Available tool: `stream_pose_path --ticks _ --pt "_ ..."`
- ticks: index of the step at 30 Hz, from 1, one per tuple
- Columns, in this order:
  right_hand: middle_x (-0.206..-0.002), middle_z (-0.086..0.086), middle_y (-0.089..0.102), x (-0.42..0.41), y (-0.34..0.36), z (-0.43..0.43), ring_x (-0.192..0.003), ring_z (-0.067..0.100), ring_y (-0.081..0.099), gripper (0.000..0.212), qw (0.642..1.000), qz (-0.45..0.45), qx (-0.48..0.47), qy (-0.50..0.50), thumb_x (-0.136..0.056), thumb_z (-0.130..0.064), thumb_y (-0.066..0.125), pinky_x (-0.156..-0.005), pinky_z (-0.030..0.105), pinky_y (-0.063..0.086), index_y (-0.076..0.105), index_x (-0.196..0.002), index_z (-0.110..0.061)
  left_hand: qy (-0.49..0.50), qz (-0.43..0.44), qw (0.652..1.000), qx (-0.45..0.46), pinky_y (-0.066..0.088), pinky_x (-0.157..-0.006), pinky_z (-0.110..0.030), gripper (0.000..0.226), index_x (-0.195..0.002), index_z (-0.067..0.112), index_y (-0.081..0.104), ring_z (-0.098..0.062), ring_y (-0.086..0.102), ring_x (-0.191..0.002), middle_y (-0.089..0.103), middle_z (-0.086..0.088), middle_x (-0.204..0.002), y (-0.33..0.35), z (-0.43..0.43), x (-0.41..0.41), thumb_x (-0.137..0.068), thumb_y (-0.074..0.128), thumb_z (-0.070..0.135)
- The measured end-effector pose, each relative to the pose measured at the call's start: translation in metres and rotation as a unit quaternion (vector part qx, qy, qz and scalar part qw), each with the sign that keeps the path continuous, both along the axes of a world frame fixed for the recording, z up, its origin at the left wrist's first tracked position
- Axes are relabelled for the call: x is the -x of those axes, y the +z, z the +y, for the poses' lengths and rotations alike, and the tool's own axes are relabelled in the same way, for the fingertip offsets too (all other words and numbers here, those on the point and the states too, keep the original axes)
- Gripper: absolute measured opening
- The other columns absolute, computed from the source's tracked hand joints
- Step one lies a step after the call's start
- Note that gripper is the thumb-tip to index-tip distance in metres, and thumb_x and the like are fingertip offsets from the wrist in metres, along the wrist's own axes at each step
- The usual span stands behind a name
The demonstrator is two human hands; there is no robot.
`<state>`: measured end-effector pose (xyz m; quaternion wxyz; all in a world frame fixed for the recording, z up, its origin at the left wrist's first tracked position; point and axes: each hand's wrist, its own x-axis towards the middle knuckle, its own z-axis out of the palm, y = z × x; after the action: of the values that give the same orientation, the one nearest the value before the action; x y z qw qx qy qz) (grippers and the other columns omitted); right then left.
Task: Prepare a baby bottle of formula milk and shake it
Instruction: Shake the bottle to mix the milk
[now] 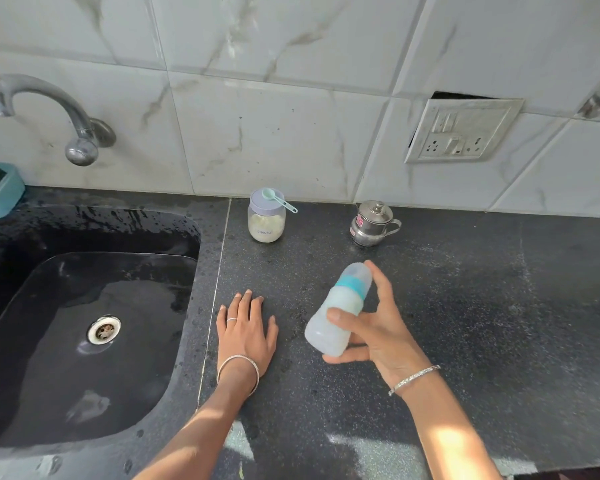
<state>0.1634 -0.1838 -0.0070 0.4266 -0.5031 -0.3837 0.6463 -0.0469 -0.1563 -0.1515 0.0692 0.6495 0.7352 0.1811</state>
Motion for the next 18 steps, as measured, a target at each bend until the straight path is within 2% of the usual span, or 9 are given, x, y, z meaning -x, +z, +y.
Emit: stream_pose_path --ticks 5,7,10,12,14,16,18 --pt "-0.125 0.011 0.069 -0.005 0.002 0.006 -0.095 0.040 0.079 0.109 0.995 0.032 -0.022 -0.095 -0.068 -0.017 0.094 -0.065 0.057 0.064 0.032 -0.143 -0.065 0.002 0.001 1.000 -0.001 0.021 -0.122 -0.050 0.047 -0.134 0.018 0.057 -0.028 0.039 -0.145 0.051 -0.008 -0.150 -0.001 0.000 0.000 -0.097 0.046 0.044" --pt "-0.120 0.010 0.074 -0.006 0.002 0.006 -0.096 0.040 0.079 0.110 0.997 0.008 -0.020 -0.069 -0.067 -0.017 0.098 -0.064 0.057 0.064 0.033 -0.140 -0.068 0.002 0.003 1.000 0.000 0.022 -0.121 -0.050 0.048 -0.134 0.017 0.057 -0.028 0.039 -0.145 0.051 -0.008 -0.150 0.000 0.000 0.000 -0.097 0.043 0.045" --pt "-0.110 0.006 0.080 -0.006 0.005 0.003 -0.094 0.042 0.079 0.110 1.000 -0.009 -0.003 -0.011 -0.059 -0.023 0.102 -0.064 0.060 0.064 0.038 -0.134 -0.072 0.002 0.001 1.000 0.002 0.022 -0.122 -0.050 0.045 -0.134 0.017 0.057 -0.028 0.038 -0.146 0.050 -0.008 -0.151 -0.001 0.000 0.000 -0.098 0.049 0.043" --pt "-0.110 0.005 0.078 -0.006 0.006 0.007 -0.095 0.041 0.079 0.111 0.998 0.006 -0.013 -0.065 -0.061 -0.021 0.101 -0.064 0.058 0.064 0.036 -0.138 -0.068 0.003 0.003 1.000 0.006 0.021 -0.122 -0.049 0.045 -0.135 0.018 0.057 -0.028 0.037 -0.146 0.050 -0.008 -0.151 0.000 0.000 0.000 -0.098 0.050 0.043" --pt "-0.120 0.008 0.070 -0.006 0.007 0.012 -0.097 0.040 0.078 0.108 0.994 0.019 -0.024 -0.107 -0.071 -0.014 0.093 -0.065 0.057 0.064 0.030 -0.142 -0.065 0.003 0.004 1.000 0.009 0.020 -0.122 -0.049 0.045 -0.135 0.018 0.057 -0.028 0.037 -0.146 0.049 -0.008 -0.152 0.001 0.000 -0.001 -0.098 0.050 0.043" --pt "-0.126 0.012 0.067 -0.006 0.008 0.013 -0.098 0.041 0.078 0.107 0.996 0.000 -0.020 -0.089 -0.070 -0.015 0.094 -0.064 0.057 0.064 0.031 -0.141 -0.065 0.003 0.004 1.000 0.009 0.020 -0.122 -0.049 0.045 -0.134 0.017 0.057 -0.028 0.038 -0.146 0.049 -0.008 -0.152 0.001 0.000 -0.001 -0.098 0.050 0.043" --pt "-0.125 0.017 0.070 -0.006 0.010 0.009 -0.095 0.044 0.078 0.109 1.000 -0.025 0.001 -0.017 -0.062 -0.019 0.101 -0.064 0.059 0.064 0.037 -0.135 -0.068 0.003 0.003 1.000 0.006 0.020 -0.122 -0.049 0.045 -0.135 0.017 0.057 -0.028 0.037 -0.146 0.049 -0.008 -0.152 0.002 0.000 -0.001 -0.098 0.050 0.043"
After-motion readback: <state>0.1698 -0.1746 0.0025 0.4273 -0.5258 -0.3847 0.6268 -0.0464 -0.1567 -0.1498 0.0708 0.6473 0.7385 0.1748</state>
